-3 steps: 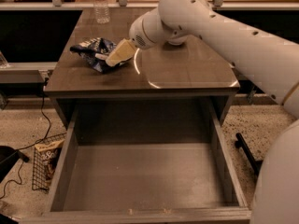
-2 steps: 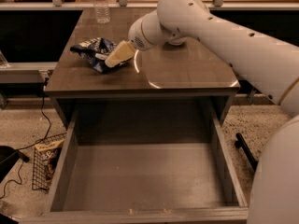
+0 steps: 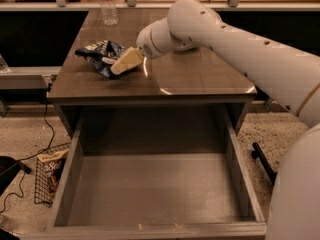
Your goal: Pick blue chip bag
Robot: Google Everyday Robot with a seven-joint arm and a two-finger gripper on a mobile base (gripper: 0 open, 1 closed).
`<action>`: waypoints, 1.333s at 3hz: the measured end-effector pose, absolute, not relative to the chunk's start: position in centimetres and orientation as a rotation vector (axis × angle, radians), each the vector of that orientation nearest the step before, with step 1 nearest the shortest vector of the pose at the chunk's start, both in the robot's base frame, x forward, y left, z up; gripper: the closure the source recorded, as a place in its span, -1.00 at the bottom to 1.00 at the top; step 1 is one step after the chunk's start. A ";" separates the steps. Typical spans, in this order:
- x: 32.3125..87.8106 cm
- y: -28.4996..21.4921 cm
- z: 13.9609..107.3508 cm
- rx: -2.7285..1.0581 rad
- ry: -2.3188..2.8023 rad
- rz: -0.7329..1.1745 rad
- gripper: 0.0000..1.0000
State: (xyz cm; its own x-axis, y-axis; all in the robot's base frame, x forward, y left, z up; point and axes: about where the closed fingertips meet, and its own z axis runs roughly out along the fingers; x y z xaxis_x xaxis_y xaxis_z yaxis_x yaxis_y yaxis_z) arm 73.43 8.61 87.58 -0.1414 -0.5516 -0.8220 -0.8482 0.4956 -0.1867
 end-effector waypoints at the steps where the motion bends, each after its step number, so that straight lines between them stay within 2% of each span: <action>1: 73.3 8.9 86.7 -1.145 1.830 0.433 -1.00; 4: 74.3 12.0 85.5 -1.134 1.785 0.532 -1.00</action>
Offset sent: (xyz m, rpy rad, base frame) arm 0.0052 0.0178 -0.0178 0.0800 0.0255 0.0062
